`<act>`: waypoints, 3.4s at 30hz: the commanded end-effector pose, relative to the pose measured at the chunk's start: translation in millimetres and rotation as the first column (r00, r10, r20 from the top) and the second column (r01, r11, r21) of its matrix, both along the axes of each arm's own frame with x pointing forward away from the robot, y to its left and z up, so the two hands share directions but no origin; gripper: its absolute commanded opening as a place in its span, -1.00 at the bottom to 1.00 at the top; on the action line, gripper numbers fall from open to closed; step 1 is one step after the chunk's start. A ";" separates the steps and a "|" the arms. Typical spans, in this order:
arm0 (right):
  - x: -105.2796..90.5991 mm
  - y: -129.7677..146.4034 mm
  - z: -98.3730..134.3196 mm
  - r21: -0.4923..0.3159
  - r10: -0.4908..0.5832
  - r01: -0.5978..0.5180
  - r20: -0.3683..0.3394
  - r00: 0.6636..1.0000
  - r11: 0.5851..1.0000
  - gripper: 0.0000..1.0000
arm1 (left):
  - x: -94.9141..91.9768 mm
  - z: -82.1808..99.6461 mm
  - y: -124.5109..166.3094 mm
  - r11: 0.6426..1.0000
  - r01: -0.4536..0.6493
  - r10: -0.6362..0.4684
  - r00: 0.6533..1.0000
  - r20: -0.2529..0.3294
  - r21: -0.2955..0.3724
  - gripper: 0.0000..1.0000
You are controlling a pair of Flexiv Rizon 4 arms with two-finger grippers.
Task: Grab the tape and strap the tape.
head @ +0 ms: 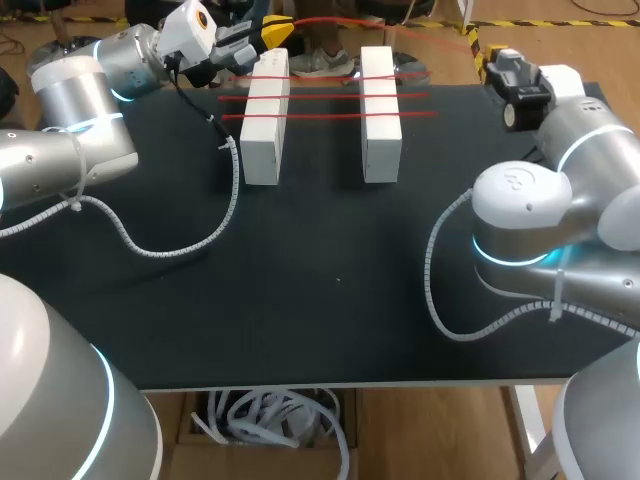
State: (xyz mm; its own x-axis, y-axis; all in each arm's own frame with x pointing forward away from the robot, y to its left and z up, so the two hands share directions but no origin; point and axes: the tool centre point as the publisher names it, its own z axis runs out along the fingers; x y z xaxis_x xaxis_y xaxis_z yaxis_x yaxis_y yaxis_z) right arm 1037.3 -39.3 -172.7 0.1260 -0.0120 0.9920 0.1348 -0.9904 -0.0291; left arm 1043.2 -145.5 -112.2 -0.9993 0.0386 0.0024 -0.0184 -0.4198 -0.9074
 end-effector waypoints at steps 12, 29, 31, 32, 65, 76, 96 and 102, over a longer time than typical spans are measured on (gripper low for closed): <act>1.1 -1.5 0.0 -0.017 0.018 -0.018 0.004 1.000 1.000 -1.00 | 0.6 -0.8 0.0 1.000 0.001 -0.001 1.000 0.001 -0.002 -1.00; 1.7 -1.1 0.2 -0.036 0.026 -0.025 0.013 1.000 0.999 -1.00 | 0.9 -10.7 -0.3 0.927 -0.110 0.088 0.993 0.078 0.360 -1.00; 1.7 -1.1 0.2 -0.036 0.026 -0.025 0.013 1.000 0.999 -1.00 | 0.2 -15.0 -2.5 0.891 -0.134 0.106 0.991 0.087 0.435 -1.00; 1.7 -1.1 0.2 -0.036 0.026 -0.025 0.013 1.000 0.999 -1.00 | -0.4 -17.4 -4.4 0.871 -0.133 0.102 0.991 0.090 0.473 -1.00; 1.7 -1.1 0.2 -0.036 0.026 -0.025 0.013 1.000 0.999 -1.00 | -5.7 -27.7 -22.1 0.619 -0.104 0.035 0.994 0.106 0.779 -1.00; 1.7 -1.1 0.2 -0.036 0.026 -0.025 0.013 1.000 0.999 -1.00 | -6.5 -29.4 -30.3 0.490 -0.070 0.029 0.998 0.064 0.869 -1.00; 1.7 -1.1 0.2 -0.036 0.026 -0.025 0.013 1.000 0.999 -1.00 | -9.9 -35.4 -74.5 -0.057 -0.003 -0.024 1.000 0.002 0.998 -1.00; 1.7 -1.1 0.2 -0.036 0.026 -0.025 0.013 1.000 0.999 -1.00 | -10.9 -32.5 -79.4 -0.130 -0.025 -0.043 0.999 0.020 0.991 -1.00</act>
